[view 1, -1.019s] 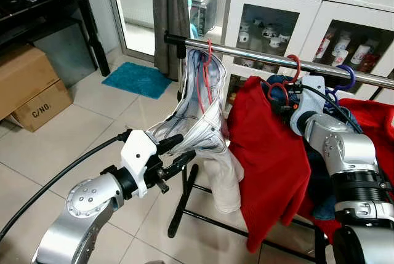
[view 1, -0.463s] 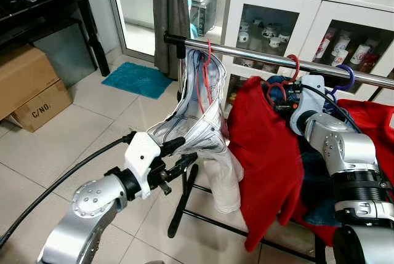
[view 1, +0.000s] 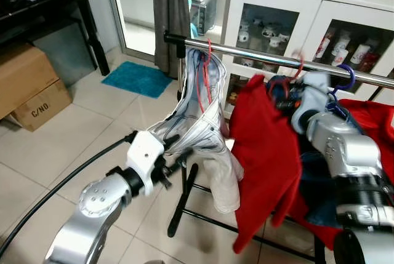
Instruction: Hang hanger
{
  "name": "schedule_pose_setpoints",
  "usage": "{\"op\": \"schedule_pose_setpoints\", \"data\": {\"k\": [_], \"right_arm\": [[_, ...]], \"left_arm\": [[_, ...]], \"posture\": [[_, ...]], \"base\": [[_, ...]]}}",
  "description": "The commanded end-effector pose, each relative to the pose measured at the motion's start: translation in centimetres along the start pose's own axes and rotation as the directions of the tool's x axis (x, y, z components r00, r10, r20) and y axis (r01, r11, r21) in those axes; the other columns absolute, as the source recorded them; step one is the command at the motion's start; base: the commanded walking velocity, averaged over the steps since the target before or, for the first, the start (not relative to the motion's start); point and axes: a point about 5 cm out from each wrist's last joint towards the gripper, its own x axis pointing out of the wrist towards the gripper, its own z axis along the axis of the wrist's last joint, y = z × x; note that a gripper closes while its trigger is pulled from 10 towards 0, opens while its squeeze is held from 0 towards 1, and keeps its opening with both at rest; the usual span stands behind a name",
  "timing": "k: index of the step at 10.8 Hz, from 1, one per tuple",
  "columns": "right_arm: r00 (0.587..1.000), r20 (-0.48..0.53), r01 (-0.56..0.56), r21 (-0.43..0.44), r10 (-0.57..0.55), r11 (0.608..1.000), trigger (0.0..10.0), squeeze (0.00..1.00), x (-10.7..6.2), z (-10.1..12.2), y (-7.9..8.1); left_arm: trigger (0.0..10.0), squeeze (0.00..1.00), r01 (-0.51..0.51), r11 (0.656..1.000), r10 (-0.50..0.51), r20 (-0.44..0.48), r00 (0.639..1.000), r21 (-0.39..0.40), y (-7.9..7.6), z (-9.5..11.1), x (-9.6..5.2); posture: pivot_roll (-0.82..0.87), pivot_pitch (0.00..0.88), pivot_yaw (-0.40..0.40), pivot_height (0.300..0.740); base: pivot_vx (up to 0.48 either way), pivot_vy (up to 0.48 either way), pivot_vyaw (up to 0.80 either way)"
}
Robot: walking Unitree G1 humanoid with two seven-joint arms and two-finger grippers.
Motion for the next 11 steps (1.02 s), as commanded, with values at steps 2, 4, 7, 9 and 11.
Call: {"op": "schedule_pose_setpoints", "data": {"k": [2,4,7,9,11], "right_arm": [[0.99,0.139,-0.016,-0.008,0.017,1.0,0.0,0.0,-1.0,1.7,0.1],[0.992,0.101,-0.072,-0.052,0.077,0.996,0.0,0.0,-2.4,-0.3,1.3],[0.993,0.046,-0.11,-0.027,0.111,0.994,0.0,0.0,-4.2,-3.4,3.4],[0.996,0.019,-0.085,0.017,0.085,0.996,0.0,0.0,-5.0,-5.0,4.3],[0.997,0.003,-0.077,0.041,0.077,0.996,0.0,0.0,-5.5,-5.8,4.9]], "left_arm": [[10.0,0.0,-0.037,0.999,0.036,0.024,0.999,0.021,0.1,0.5,0.3],[10.0,0.0,-0.06,0.998,0.06,0.006,0.998,0.004,-0.3,-0.1,0.7],[10.0,0.0,-0.099,0.995,0.099,0.001,0.995,-0.03,0.4,-0.5,0.3],[10.0,0.0,-0.128,0.991,0.128,-0.004,0.992,-0.047,0.9,-0.7,0.2],[10.0,0.0,-0.137,0.989,0.138,0.005,0.99,-0.061,1.2,-0.5,0.3]], "posture": [[0.09,0.0,-0.054,0.74],[0.06,0.0,-0.045,0.74],[0.05,0.0,-0.056,0.74],[0.06,0.0,-0.048,0.74],[0.06,0.0,-0.04,0.74]], "base": [[0.0,0.0,0.0],[0.0,0.0,0.0],[0.0,0.0,0.0],[0.0,0.0,0.0],[0.0,0.0,0.0]]}}
